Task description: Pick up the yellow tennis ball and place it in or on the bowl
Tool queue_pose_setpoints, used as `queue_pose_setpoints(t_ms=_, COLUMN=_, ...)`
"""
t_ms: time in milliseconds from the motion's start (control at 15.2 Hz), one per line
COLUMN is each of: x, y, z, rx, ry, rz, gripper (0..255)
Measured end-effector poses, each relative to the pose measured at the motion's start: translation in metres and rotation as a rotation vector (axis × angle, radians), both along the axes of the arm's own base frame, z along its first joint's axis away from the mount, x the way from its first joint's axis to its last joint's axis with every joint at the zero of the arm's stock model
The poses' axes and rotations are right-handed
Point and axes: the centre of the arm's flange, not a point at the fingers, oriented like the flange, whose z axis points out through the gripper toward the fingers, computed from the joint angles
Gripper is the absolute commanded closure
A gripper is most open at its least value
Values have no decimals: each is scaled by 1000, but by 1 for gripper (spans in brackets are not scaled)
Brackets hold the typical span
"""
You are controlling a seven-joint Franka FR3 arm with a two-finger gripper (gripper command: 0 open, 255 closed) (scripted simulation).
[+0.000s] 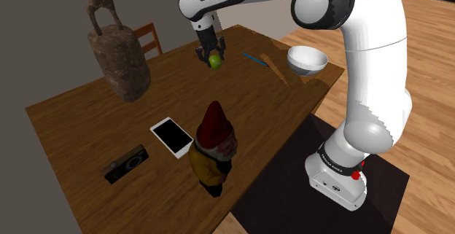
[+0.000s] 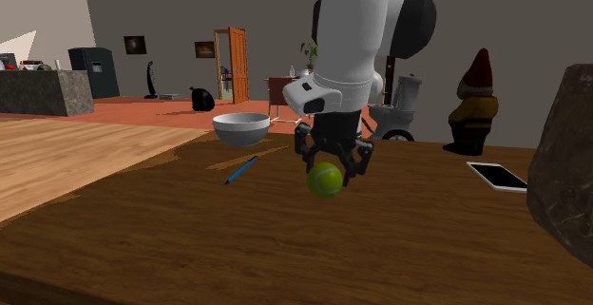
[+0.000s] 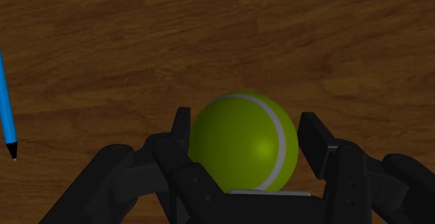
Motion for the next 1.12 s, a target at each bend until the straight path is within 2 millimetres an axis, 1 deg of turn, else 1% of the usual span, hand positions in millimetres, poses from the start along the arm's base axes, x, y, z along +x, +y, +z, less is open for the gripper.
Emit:
queue_pose_setpoints(t_ms=264, x=0, y=0, z=0, rx=0, ry=0, rz=0, gripper=255)
queue_pose_setpoints(t_ms=396, x=0, y=0, z=6, rx=0, ry=0, rz=0, gripper=255)
queue_pose_setpoints(t_ms=1122, x=0, y=0, z=63, rx=0, ry=0, rz=0, gripper=255)
